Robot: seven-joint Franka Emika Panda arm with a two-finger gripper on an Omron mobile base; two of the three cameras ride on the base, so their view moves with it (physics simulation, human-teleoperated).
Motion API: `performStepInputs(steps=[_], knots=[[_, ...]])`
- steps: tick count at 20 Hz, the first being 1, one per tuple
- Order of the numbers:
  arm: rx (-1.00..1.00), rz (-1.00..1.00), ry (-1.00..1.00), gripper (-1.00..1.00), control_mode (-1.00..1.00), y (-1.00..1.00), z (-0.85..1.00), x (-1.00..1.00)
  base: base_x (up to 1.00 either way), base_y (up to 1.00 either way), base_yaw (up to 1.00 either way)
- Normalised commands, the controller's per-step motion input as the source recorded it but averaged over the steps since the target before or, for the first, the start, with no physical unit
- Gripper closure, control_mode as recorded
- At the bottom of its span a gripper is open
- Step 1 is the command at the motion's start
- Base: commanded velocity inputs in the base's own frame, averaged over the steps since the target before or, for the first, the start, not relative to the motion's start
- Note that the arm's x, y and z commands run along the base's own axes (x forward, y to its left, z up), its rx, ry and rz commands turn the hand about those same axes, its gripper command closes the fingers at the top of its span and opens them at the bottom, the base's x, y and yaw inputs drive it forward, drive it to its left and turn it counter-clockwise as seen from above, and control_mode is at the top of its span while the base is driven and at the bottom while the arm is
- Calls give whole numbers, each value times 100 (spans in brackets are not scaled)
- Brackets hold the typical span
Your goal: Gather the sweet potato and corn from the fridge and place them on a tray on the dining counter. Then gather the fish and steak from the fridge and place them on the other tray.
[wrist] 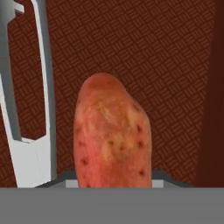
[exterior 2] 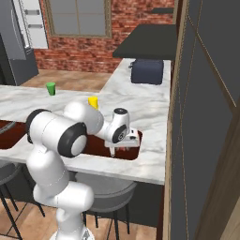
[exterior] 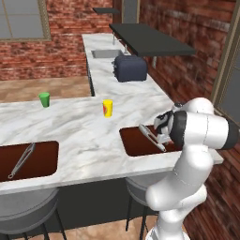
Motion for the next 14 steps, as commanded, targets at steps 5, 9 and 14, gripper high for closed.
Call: performStepInputs(steps=[5,9,14], knots=[[0,2,0,-100,-100,-3,-28,26,0,0,0],[0,0,-1,-100,-100,0,-15,19,0,0,0],[0,0,-2,-100,-100,10,1,2,0,0,0]])
